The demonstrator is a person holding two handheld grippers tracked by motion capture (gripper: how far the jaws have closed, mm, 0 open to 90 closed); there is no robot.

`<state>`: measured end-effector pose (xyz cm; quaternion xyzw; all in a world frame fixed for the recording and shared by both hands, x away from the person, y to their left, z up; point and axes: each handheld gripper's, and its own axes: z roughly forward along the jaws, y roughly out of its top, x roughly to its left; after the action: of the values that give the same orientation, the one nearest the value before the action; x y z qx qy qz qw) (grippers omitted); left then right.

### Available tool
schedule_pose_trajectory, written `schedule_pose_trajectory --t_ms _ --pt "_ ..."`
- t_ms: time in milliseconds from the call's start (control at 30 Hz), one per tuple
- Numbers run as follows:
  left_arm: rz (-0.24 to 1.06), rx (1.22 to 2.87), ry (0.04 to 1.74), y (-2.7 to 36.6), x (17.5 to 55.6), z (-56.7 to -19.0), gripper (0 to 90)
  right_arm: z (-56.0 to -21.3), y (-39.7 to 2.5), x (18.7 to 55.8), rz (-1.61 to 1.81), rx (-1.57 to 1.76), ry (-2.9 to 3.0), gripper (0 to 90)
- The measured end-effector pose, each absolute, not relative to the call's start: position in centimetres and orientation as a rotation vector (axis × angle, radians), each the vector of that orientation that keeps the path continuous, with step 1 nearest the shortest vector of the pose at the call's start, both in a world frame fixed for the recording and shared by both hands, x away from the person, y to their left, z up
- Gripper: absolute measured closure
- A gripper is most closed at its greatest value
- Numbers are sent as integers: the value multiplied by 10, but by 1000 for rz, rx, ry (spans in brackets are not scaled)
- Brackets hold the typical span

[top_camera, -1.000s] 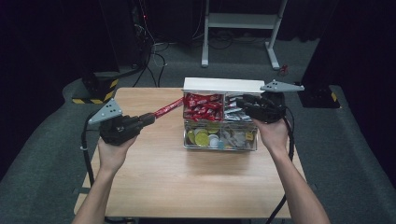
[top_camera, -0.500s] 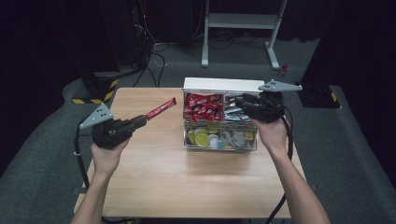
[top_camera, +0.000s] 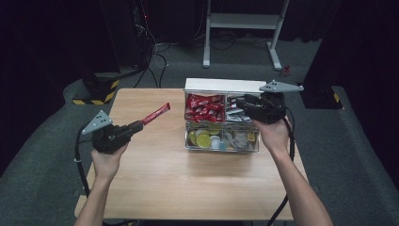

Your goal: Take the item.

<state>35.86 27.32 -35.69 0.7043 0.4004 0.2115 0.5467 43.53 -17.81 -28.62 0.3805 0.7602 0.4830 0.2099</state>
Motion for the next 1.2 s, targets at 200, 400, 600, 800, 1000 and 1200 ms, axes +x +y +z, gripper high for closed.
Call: schedule_pose_trajectory --t_ms 200,400,600,800,1000,1200 --pt "521 1681 981 272 362 -368 851 -286 -179 435 1347 1056 2110 584" --pt "537 1689 1012 270 363 -381 849 -286 -179 434 1347 1058 2112 583" --pt "549 1717 1059 269 368 -400 848 -288 -179 434 1361 1057 2104 582" --pt "547 1716 1095 269 373 -417 848 -286 -178 435 1348 1066 2110 584" --pt "566 1707 1129 269 372 -435 848 -287 -178 435 1353 1068 2107 586" --pt "554 1711 1147 264 375 -452 848 -287 -177 436 1350 1070 2112 588"
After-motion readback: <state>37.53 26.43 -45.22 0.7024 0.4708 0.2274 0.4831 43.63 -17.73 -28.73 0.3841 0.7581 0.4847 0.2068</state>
